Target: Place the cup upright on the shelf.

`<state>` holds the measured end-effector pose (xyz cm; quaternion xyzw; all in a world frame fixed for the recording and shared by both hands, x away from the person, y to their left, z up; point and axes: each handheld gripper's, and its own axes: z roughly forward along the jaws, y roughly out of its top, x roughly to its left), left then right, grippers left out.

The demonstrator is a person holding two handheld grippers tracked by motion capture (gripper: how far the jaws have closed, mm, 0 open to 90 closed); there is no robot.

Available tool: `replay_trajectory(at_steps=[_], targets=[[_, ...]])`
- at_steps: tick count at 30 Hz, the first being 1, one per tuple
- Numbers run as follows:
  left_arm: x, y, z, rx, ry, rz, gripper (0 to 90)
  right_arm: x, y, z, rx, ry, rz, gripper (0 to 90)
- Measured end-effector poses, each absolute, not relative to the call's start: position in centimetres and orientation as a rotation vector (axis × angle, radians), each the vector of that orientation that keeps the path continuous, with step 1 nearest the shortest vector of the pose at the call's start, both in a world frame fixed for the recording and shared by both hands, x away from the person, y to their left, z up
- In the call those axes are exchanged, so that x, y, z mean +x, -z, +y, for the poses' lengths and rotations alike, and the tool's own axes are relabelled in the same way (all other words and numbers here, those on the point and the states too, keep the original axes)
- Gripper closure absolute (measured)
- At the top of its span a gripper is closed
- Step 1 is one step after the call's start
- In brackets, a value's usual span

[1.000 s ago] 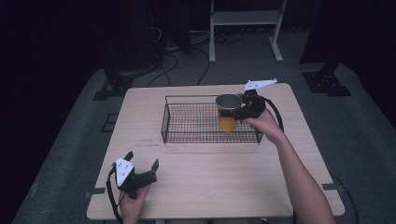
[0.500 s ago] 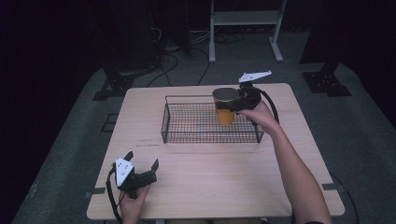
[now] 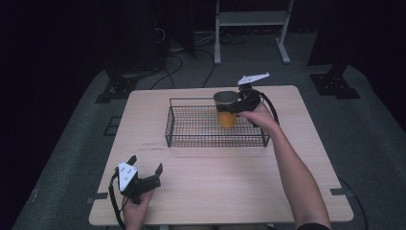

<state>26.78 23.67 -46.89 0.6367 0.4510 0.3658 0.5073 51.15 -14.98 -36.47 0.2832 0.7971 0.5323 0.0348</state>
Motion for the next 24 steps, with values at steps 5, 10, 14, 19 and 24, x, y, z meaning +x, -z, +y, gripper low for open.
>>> replay_trajectory(at_steps=[5,10,14,19,24], targets=[[26.8,46.9,23.7,1.533,-0.879,1.087,0.0,51.9,37.6,-14.3,0.879,-1.633,2.454,11.6],[26.8,46.9,23.7,1.531,-0.879,1.088,0.0,52.3,38.4,-13.7,0.876,-1.626,2.464,11.6],[26.8,46.9,23.7,1.531,-0.879,1.086,0.0,52.5,38.8,-13.3,0.857,-1.616,2.469,11.6],[26.8,46.9,23.7,1.529,-0.878,1.088,0.0,52.9,39.7,-12.8,0.842,-1.584,2.489,11.6],[26.8,46.9,23.8,1.527,-0.876,1.088,0.0,53.2,40.6,-12.3,0.833,-1.54,2.514,11.6]])
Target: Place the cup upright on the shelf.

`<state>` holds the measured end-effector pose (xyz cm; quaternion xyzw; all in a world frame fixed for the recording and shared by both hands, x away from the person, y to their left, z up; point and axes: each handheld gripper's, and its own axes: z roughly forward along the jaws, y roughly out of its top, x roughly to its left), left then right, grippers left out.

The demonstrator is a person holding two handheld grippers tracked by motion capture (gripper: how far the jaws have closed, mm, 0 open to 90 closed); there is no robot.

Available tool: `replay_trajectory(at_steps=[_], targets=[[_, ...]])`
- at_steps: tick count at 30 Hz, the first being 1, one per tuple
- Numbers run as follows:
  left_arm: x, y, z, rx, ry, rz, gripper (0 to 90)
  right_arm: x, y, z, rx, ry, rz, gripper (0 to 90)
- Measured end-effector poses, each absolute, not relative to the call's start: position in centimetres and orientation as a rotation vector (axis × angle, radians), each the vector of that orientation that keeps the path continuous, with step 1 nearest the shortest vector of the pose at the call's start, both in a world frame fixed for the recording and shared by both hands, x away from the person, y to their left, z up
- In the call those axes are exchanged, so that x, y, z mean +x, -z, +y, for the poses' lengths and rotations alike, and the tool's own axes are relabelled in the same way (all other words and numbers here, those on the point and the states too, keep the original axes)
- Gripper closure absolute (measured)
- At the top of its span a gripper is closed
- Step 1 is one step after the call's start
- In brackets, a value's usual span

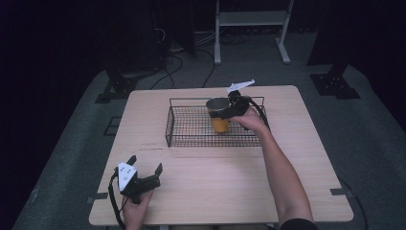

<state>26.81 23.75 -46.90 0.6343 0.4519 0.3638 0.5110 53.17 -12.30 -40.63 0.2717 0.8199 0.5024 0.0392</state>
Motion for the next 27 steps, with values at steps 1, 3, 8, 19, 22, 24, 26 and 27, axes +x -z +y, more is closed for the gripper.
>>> replay_trajectory(at_steps=[1,3,8,19,22,24,26,27], targets=[[26.81,46.89,23.76,1.526,-0.875,1.088,0.0,53.2,40.91,-12.13,0.822,-1.517,2.526,11.6],[26.8,46.89,23.76,1.525,-0.874,1.088,0.0,53.22,41.01,-12.09,0.818,-1.511,2.528,11.6],[26.8,46.89,23.76,1.526,-0.875,1.087,0.0,53.32,41.55,-11.93,0.802,-1.462,2.548,11.6],[26.8,46.89,23.75,1.527,-0.875,1.086,0.0,53.23,41.74,-12.01,0.762,-1.417,2.559,10.9],[26.79,46.89,23.74,1.527,-0.876,1.086,0.0,53.14,41.68,-11.98,0.747,-1.406,2.557,10.2],[26.8,46.89,23.74,1.528,-0.877,1.086,0.0,53.08,41.69,-11.97,0.734,-1.389,2.558,9.0],[26.8,46.89,23.73,1.528,-0.877,1.086,0.0,53.09,41.75,-12.01,0.729,-1.368,2.555,6.2],[26.8,46.89,23.73,1.528,-0.877,1.086,0.0,53.07,41.77,-12.02,0.728,-1.367,2.558,5.9]])
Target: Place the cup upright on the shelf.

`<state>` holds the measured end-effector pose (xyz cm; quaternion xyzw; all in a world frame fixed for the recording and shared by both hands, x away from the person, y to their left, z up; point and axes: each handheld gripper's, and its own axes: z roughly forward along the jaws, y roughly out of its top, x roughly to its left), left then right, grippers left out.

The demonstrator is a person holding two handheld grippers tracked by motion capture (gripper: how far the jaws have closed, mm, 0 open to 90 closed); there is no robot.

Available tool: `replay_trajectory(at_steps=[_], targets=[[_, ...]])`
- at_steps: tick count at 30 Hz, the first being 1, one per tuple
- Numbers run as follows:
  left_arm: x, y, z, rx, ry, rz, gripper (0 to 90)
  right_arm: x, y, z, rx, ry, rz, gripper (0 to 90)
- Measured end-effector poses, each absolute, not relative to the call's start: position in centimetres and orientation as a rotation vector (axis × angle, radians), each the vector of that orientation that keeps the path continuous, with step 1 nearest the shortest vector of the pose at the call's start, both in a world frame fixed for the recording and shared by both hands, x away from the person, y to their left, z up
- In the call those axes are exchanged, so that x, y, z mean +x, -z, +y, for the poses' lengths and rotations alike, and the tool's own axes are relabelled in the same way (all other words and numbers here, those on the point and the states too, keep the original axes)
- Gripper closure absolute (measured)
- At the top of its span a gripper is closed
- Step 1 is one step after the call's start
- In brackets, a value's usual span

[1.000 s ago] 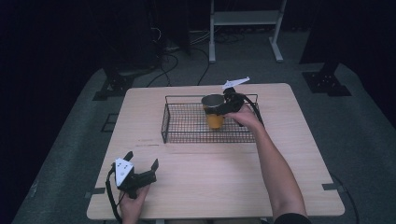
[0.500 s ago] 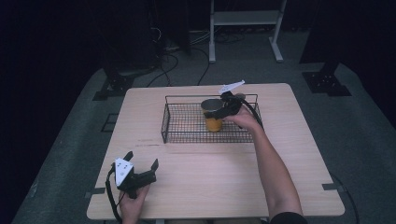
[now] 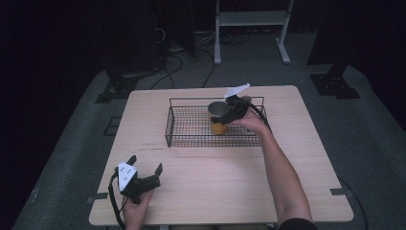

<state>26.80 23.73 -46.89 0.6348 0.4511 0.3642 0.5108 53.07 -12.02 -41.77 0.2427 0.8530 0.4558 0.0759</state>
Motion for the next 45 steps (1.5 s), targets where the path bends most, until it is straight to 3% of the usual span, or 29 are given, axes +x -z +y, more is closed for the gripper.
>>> replay_trajectory(at_steps=[14,45], targets=[[26.8,46.9,23.7,1.528,-0.878,1.086,0.0,52.8,41.4,-12.0,0.739,-1.377,2.542,0.6],[26.9,46.9,23.6,1.536,-0.892,1.09,0.0,51.5,38.1,-14.4,0.731,-1.525,2.411,0.6]])
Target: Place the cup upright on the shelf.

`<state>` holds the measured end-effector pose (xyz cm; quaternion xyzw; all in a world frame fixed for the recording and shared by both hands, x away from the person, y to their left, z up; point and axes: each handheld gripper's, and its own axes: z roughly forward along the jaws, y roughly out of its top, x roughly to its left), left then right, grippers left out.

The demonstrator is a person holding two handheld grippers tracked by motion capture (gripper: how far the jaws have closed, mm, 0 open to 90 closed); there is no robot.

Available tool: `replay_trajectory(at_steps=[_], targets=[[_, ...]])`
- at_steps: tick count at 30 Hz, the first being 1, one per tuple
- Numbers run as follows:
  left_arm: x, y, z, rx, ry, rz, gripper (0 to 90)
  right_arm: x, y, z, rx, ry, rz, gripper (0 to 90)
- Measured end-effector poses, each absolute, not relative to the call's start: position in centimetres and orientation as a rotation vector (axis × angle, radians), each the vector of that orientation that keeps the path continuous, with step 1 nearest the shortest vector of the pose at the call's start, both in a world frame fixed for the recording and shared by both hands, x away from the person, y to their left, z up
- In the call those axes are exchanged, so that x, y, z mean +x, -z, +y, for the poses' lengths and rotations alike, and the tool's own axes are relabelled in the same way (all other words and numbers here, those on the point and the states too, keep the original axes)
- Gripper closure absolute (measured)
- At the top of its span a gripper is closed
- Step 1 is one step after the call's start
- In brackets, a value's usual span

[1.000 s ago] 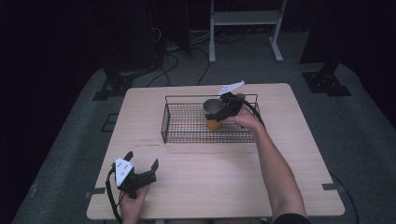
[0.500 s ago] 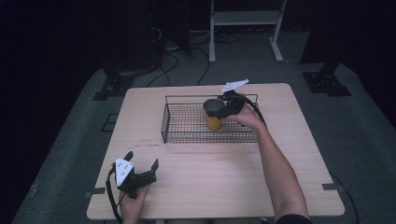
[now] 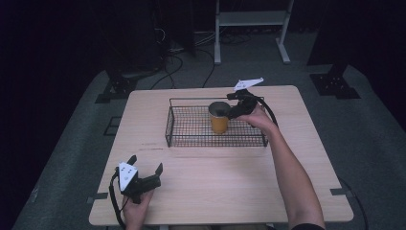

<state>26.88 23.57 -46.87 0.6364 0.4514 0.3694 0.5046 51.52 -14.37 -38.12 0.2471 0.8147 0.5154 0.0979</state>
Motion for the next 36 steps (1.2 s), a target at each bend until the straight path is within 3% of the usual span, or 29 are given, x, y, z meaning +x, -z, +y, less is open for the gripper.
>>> replay_trajectory(at_steps=[36], targets=[[26.8,46.9,23.4,1.547,-0.897,1.081,0.0,46.4,35.6,-18.4,0.673,-1.602,2.385,0.6]])
